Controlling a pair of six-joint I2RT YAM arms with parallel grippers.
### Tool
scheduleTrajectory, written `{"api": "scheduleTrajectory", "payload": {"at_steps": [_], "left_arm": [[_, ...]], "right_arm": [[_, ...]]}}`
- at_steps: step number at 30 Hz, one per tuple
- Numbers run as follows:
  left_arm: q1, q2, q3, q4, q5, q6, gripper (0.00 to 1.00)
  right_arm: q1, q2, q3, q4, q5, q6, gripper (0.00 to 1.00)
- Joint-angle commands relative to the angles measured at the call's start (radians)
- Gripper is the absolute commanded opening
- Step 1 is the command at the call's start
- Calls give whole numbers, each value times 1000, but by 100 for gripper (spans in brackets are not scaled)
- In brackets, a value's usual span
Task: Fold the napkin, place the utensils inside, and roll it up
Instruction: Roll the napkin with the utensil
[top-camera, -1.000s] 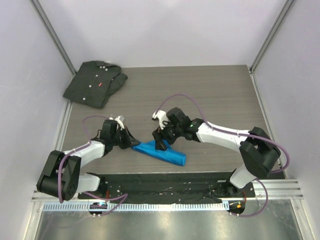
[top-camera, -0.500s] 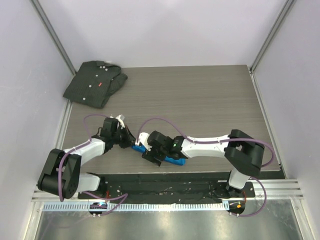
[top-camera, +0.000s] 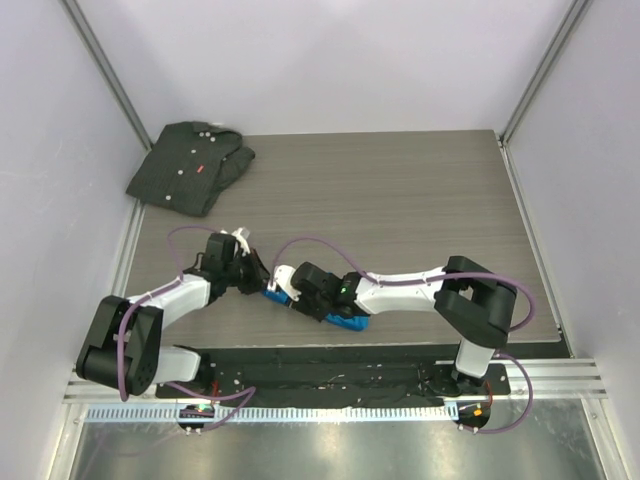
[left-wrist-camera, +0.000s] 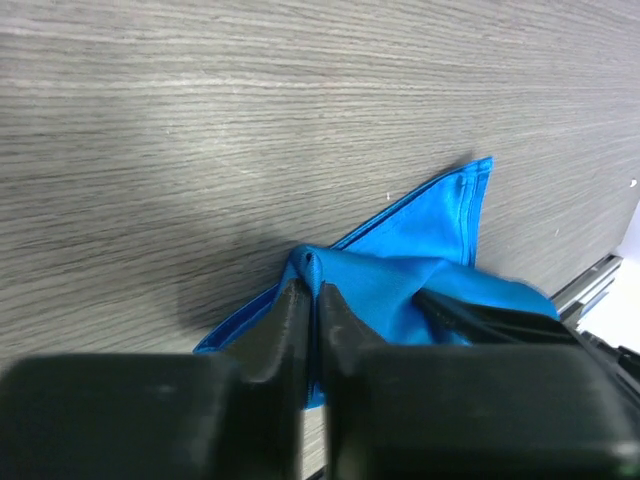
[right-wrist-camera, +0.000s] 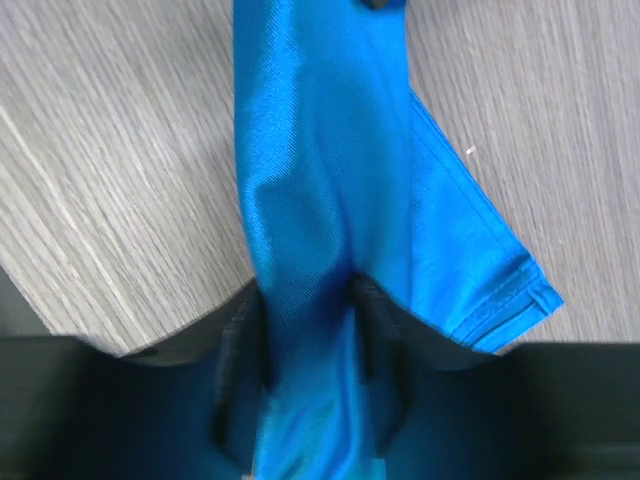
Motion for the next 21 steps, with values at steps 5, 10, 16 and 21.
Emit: {"api": "scheduleTrajectory", "payload": {"at_steps": [5, 10, 16, 21], "left_arm": [[0, -49, 46, -27, -5, 19, 60], [0, -170, 55, -179, -201, 28, 79], [-2, -358, 8, -237, -297, 29, 81], [0, -452, -86, -151, -162, 16, 80]], "right_arm": [[-83, 29, 12, -50, -377, 46, 23], [-127, 34, 4, -80, -535, 112, 14], [-225, 75, 28, -86, -785, 212, 14], [-330, 130, 74, -90, -963, 276, 14]]}}
